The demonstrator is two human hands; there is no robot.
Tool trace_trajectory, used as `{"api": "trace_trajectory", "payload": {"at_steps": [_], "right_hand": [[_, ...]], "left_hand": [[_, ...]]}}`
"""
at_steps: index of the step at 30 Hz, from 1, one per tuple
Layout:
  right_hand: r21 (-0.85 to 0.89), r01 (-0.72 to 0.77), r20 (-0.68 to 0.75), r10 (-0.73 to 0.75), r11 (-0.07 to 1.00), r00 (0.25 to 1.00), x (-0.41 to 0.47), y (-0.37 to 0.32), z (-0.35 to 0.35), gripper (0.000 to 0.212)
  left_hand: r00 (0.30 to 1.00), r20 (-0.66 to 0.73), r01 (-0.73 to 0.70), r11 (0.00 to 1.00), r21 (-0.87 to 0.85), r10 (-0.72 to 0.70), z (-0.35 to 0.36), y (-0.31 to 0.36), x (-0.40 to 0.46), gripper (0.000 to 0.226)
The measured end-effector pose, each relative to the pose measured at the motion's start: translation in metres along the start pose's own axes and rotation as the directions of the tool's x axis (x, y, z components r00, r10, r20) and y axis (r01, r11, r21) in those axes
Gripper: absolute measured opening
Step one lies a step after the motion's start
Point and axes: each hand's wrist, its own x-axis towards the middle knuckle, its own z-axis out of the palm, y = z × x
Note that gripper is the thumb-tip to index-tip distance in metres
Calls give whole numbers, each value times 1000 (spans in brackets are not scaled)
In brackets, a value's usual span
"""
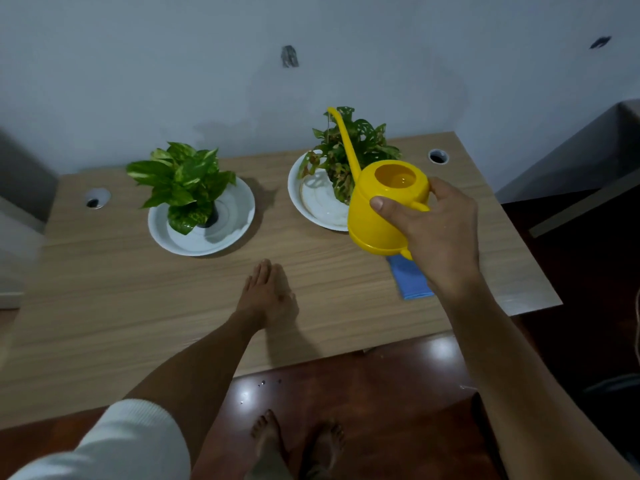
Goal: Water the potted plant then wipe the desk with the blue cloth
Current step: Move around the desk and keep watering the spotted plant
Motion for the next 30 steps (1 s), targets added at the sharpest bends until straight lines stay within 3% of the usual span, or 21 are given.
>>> {"api": "trace_trajectory", "payload": {"at_steps": [10,16,30], "right_hand": [[48,99,158,-106,994,982,-25,-44,81,44],[20,96,249,-98,995,964,-42,-47,129,44],[-135,130,302,-84,982,950,-57,-71,177,51]], "left_hand": [[991,-75,107,994,-22,-108,-35,-90,-31,83],[981,-92,166,985,-54,-170,-40,-131,-44,83],[978,-142,132,982,-132,-151,-27,-155,-50,81]]}}
